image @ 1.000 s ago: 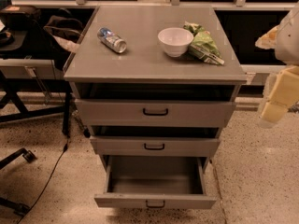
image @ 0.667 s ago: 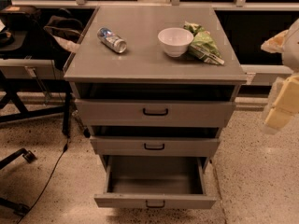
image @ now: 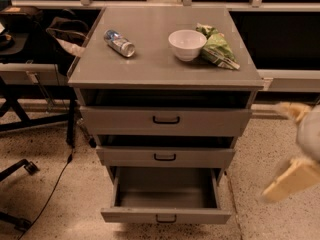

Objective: Close bottom drawer

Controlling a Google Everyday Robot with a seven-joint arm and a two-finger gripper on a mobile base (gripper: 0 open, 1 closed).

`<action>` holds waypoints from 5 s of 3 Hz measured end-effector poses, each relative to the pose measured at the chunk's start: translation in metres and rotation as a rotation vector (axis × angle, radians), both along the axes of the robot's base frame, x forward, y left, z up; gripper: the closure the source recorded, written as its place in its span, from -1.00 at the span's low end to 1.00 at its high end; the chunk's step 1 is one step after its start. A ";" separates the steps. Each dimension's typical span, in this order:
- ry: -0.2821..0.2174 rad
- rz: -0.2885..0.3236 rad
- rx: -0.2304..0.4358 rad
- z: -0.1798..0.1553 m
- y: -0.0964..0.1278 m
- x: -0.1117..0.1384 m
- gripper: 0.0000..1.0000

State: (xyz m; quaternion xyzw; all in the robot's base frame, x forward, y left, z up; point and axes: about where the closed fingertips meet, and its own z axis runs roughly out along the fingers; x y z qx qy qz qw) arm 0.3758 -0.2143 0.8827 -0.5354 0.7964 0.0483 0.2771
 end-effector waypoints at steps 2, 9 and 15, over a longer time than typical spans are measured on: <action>0.154 -0.125 0.098 -0.184 0.021 -0.043 -1.00; 0.329 -0.413 0.178 -0.402 0.033 -0.007 -1.00; 0.329 -0.388 0.254 -0.482 0.031 0.046 1.00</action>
Offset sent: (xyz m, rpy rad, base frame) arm -0.0723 0.0279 -0.2762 0.1081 0.2618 -0.1880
